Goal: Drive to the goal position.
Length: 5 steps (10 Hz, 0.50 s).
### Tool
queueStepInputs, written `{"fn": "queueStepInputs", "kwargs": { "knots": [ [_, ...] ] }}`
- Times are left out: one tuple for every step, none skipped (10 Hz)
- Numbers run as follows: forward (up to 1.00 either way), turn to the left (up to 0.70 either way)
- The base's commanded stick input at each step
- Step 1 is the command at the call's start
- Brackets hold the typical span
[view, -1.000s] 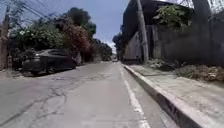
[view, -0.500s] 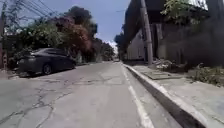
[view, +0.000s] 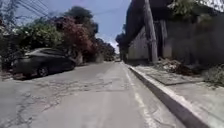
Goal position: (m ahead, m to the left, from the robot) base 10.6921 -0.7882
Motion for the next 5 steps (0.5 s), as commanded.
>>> {"fn": "queueStepInputs", "kwargs": {
  "knots": [
    [1.00, 0.00],
    [1.00, 0.00],
    [1.00, 0.00],
    [1.00, 0.00],
    [1.00, 0.00]
  ]
}}
